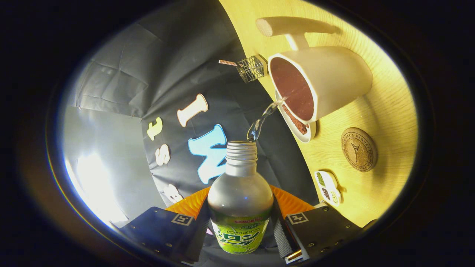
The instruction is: Take the bottle from table, then pour the juice into the cup, finally place the bottle on the coaster
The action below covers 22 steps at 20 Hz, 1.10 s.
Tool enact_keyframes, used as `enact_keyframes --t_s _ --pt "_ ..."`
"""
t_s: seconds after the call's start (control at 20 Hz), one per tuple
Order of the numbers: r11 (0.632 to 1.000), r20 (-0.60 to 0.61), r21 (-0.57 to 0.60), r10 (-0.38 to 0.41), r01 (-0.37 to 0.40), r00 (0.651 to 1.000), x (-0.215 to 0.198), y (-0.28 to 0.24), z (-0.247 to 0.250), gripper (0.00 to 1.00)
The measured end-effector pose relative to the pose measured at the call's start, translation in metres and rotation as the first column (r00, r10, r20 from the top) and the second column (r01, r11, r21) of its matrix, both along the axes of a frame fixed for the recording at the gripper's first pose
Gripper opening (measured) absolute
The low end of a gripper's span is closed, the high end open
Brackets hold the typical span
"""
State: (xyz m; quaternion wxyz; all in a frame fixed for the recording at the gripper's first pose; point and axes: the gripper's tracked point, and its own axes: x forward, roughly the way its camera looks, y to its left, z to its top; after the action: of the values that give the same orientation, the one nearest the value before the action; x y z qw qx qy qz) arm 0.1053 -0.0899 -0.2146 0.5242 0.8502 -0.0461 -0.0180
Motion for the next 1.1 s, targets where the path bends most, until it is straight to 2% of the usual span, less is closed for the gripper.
enact_keyframes --t_s 1.1 --pt "0.975 -0.010 0.207 -0.081 0.081 0.997 0.008 -0.014 0.022 0.76"
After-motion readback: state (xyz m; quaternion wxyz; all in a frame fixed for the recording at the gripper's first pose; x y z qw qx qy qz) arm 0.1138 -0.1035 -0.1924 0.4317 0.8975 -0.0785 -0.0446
